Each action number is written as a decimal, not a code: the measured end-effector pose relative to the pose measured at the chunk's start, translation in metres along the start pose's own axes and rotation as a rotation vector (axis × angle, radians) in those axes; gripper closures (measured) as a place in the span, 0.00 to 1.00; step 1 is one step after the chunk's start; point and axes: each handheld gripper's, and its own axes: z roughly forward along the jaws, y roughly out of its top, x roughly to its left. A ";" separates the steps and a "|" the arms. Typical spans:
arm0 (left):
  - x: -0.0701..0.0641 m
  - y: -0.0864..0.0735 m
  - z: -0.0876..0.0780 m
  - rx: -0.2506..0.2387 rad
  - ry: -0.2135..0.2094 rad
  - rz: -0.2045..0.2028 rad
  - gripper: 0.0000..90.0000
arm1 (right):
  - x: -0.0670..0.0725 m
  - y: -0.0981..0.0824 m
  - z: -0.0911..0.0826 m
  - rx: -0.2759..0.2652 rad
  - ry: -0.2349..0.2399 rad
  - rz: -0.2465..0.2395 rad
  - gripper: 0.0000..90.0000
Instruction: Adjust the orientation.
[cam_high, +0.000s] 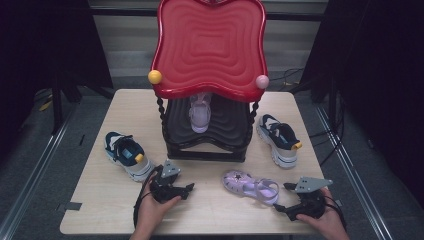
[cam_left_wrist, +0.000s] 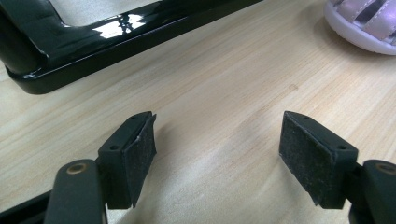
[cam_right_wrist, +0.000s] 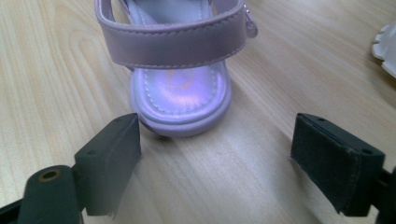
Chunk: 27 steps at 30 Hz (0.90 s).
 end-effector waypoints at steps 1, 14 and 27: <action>0.000 0.000 0.000 -0.001 0.006 0.016 0.30 | 0.000 0.000 0.000 -0.003 0.001 0.002 0.18; -0.001 -0.002 0.001 0.008 0.008 0.047 0.25 | 0.008 0.010 0.009 -0.013 0.030 -0.014 0.19; -0.004 -0.001 0.002 0.023 0.026 0.073 0.22 | 0.010 0.013 0.011 -0.001 0.012 -0.023 0.23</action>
